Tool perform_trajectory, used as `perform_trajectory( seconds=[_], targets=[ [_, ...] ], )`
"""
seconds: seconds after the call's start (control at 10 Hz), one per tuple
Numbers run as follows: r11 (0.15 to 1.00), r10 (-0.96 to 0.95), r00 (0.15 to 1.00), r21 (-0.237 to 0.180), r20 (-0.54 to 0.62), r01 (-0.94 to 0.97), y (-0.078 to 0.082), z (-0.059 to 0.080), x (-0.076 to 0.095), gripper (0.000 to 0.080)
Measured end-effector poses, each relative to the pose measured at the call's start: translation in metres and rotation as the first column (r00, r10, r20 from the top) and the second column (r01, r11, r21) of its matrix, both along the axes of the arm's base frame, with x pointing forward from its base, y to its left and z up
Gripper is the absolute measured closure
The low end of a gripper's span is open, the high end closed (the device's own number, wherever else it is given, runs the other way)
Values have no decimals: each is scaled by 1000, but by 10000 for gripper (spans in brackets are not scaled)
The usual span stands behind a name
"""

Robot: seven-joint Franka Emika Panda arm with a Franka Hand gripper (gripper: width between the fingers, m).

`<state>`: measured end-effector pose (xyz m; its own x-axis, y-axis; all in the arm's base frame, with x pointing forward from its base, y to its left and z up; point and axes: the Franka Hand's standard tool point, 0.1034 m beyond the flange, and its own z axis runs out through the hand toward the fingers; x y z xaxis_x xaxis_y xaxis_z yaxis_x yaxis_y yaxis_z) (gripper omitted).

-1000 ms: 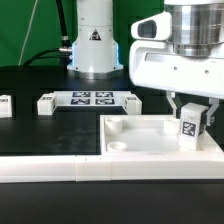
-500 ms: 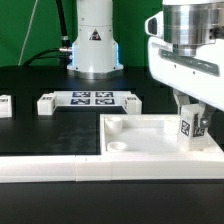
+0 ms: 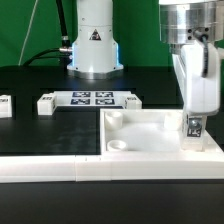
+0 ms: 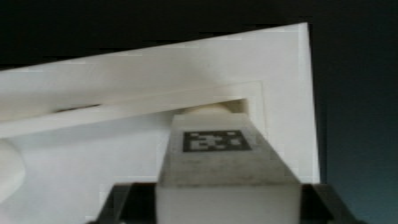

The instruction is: Assemble one leg

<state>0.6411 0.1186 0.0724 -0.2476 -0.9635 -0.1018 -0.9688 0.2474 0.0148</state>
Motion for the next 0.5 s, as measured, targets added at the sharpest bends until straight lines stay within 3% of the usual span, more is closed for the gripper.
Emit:
perform_trajectory(
  seconds=[0.3, 0.4, 0.5],
  targets=[
    [999, 37, 999, 4, 2, -37, 2, -1, -1, 443],
    [996, 86, 996, 3, 7, -86, 1, -1, -1, 255],
    [994, 112, 994, 3, 9, -112, 1, -2, -1, 183]
  ],
)
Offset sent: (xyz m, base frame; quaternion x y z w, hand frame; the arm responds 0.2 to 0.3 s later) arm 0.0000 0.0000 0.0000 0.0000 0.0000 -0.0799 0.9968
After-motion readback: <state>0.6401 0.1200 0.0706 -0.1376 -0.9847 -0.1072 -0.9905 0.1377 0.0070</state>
